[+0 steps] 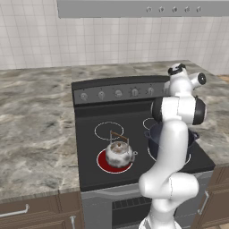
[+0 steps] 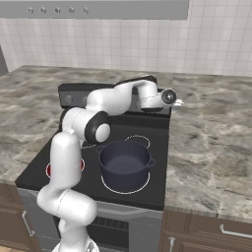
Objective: Pick the kettle from the cabinet and place it on a stove burner. Then pick the pot from the counter and place it on another stove burner. Finally, turn both burners on.
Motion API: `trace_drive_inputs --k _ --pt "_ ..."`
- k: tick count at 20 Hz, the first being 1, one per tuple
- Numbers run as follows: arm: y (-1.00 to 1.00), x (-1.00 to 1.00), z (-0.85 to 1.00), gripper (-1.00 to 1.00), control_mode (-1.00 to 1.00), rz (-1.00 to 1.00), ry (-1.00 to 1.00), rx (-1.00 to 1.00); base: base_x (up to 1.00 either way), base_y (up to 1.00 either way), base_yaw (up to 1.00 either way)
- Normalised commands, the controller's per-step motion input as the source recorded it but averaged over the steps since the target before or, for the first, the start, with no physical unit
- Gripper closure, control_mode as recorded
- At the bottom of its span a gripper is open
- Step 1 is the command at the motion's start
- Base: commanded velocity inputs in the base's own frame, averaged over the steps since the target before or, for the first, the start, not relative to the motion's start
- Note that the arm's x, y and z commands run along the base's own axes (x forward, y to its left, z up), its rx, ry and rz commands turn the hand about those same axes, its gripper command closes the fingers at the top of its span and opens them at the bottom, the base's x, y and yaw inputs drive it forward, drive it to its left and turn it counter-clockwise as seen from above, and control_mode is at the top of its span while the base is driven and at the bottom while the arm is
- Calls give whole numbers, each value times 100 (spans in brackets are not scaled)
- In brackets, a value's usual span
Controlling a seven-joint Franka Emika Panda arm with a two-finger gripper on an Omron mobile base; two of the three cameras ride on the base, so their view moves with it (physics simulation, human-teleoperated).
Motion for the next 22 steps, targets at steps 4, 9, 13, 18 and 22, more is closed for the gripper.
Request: trace_drive_inputs --k 4,9,13,18,22 --pt "0 5 0 -100 -100 0 0 0 0 0 0" --pt "0 1 -3 -100 -100 0 0 0 0 0 0" --pt "0 1 -5 -100 -100 0 3 0 0 0 0" --pt "3 0 -10 -100 -100 0 4 0 0 0 0" --pt "10 0 -1 -100 -100 0 3 0 0 0 0"
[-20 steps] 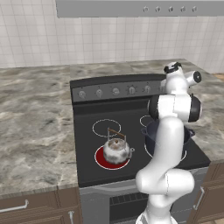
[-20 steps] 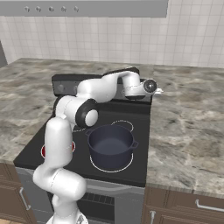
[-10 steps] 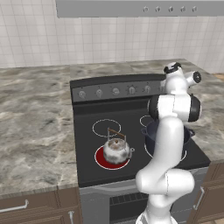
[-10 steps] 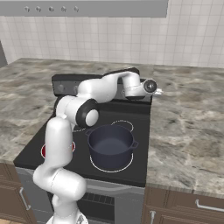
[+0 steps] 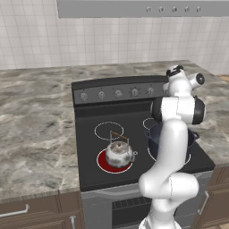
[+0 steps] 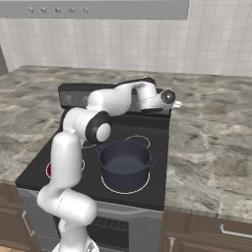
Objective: Pick the kettle from the cabinet and place it on a stove burner. Then pick the pot from the counter and place it on another stove burner. Finally, turn both burners on.
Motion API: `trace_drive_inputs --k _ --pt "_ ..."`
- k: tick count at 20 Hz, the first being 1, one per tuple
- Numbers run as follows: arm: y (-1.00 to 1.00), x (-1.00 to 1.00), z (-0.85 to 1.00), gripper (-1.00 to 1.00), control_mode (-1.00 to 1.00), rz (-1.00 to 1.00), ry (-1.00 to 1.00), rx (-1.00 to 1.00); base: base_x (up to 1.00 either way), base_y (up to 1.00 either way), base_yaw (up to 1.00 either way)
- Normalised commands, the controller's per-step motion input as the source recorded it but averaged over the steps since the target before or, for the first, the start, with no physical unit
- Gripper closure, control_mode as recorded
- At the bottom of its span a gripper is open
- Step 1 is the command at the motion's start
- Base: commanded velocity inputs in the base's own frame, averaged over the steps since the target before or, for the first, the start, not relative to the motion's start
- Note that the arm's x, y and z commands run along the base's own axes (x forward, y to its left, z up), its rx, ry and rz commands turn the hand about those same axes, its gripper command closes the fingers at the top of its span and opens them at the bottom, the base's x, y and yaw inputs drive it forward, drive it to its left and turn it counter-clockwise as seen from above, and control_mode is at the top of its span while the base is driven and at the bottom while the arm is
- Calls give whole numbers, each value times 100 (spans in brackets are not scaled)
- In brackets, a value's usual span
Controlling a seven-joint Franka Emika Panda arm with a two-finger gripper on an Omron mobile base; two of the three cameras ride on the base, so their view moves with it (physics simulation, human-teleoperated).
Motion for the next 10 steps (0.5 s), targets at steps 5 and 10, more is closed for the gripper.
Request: trace_drive_inputs --k 5,10 --pt "15 4 0 -100 -100 0 6 0 0 0 0" --pt "9 5 0 -100 -100 0 4 0 0 0 0"
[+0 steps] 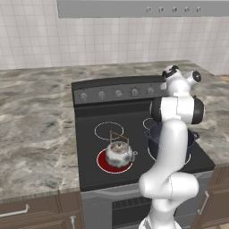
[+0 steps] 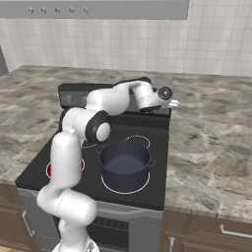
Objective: Pick the kettle from the cabinet and place it on a stove burner. Then pick the pot from the counter and place it on another stove burner. Finally, turn both burners on.
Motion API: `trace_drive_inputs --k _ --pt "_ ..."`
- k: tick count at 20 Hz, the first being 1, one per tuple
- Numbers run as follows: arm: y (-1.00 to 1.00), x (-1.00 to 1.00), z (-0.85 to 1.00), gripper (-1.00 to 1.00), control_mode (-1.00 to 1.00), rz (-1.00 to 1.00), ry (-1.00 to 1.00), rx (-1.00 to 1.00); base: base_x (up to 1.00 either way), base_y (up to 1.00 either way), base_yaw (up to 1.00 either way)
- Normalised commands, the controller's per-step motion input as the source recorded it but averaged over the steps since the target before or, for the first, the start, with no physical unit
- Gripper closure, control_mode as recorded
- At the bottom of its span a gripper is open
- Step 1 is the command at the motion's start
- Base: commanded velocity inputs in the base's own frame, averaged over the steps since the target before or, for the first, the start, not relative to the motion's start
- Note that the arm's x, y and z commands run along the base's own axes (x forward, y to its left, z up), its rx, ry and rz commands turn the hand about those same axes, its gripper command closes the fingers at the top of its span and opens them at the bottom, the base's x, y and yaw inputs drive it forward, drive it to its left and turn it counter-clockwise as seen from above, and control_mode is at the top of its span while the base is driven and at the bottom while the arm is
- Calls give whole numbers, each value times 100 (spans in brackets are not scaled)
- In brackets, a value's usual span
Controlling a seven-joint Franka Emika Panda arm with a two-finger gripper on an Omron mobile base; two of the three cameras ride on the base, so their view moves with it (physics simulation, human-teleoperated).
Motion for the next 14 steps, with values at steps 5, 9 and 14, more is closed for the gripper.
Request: trace_drive_inputs --k 5,9,14 --pt "0 4 0 -100 -100 0 1 0 0 0 0" --pt "0 0 0 -100 -100 0 0 0 0 0 0" --pt "0 0 -2 -100 -100 0 0 0 0 0 0"
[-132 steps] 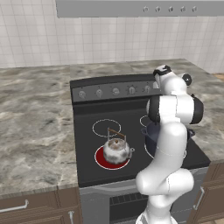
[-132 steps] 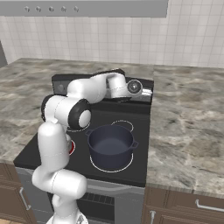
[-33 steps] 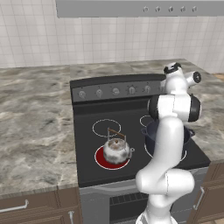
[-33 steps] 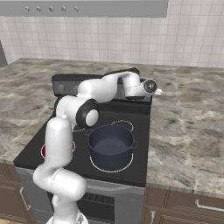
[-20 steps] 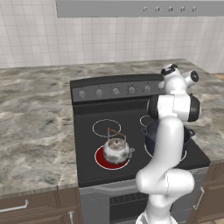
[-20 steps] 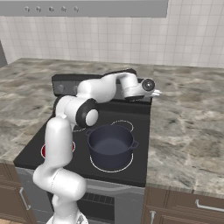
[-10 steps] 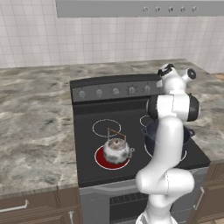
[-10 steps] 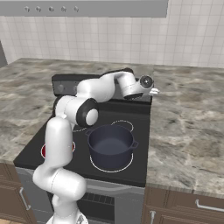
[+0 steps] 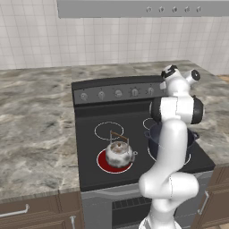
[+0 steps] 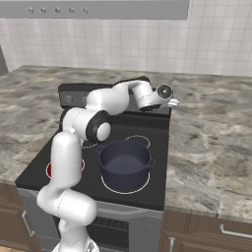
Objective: Pick the kettle from the cabinet and place it on a stove burner. Then pick the pot from the counter and place it on another stove burner. Finally, turn both burners on.
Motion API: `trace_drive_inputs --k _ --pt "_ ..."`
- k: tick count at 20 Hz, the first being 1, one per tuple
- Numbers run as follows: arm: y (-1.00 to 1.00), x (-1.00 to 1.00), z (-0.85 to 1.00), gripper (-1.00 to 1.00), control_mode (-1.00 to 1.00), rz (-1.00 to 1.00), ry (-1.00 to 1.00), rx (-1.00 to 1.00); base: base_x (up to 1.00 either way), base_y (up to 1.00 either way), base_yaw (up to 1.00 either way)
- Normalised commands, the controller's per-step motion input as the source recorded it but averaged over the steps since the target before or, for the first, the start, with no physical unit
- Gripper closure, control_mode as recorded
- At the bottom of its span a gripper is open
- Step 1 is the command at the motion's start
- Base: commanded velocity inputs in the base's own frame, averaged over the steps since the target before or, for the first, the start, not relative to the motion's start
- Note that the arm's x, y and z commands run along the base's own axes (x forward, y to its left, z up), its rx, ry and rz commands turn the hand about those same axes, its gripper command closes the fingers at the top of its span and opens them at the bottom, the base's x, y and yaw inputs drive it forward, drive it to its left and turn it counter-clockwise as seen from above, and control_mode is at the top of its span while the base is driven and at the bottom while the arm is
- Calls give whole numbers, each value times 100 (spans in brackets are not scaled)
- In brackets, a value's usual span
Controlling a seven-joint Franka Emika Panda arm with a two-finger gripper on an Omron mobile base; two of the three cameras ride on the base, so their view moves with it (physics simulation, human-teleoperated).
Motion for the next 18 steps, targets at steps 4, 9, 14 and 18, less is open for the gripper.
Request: trace_drive_inputs --k 4,9,14,18 --pt "0 0 -6 -100 -100 0 0 0 0 0 0" --pt "0 1 -6 -100 -100 0 0 0 0 0 0" --pt "0 4 -6 -100 -100 0 0 0 0 0 0" --pt "0 6 -8 -100 -100 0 1 0 0 0 0"
